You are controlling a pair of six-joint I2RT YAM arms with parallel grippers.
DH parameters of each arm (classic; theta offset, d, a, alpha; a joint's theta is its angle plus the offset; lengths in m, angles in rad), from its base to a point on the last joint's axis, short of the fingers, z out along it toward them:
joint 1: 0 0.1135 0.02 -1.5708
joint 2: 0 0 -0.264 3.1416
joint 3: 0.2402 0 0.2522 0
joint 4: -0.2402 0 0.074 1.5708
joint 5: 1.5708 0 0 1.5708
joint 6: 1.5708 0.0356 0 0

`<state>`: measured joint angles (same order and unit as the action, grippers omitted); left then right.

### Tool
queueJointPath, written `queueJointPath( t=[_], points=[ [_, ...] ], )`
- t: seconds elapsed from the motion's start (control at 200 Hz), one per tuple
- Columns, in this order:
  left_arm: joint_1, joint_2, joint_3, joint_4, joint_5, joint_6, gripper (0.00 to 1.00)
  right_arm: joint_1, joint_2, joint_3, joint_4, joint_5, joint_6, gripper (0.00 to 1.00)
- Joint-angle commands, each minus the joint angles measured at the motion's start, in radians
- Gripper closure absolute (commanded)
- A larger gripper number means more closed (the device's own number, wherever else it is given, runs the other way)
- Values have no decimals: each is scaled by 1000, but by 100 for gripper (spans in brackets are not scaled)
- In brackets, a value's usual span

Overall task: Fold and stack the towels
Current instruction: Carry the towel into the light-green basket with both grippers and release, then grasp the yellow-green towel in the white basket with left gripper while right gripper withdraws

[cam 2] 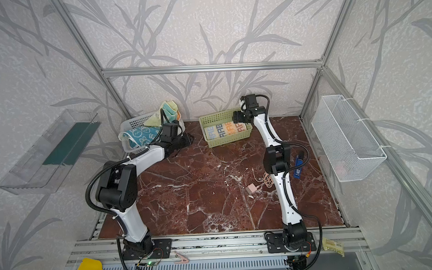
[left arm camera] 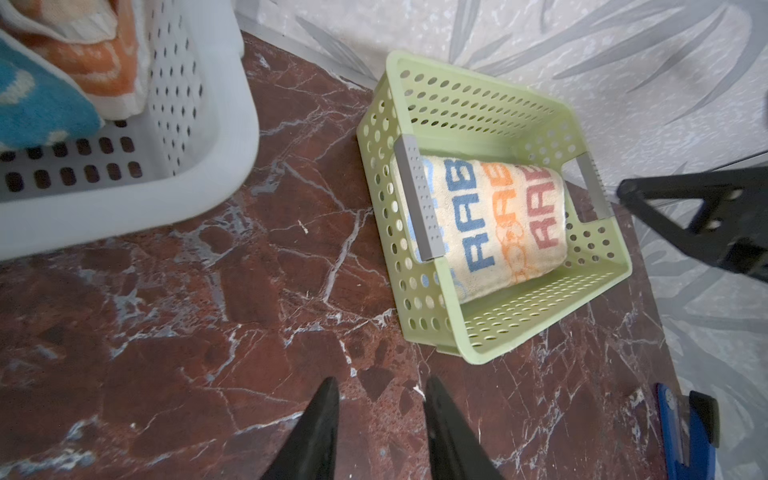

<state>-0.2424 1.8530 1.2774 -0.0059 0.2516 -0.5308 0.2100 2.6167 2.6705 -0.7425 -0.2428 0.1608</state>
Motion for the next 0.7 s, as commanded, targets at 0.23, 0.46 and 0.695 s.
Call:
queueJointPath(
  t=[0.23, 0.46, 0.695],
  points=[
    [74, 8, 303, -384, -156, 155, 59, 38, -145, -22, -75, -6, -16, 22],
    [183, 215, 692, -676, -255, 247, 54, 133, -319, -293, 7, 11, -41, 23],
    [218, 515, 1179, -900, -249, 404, 44, 206, -495, -694, 268, -19, 13, 24]
  ],
)
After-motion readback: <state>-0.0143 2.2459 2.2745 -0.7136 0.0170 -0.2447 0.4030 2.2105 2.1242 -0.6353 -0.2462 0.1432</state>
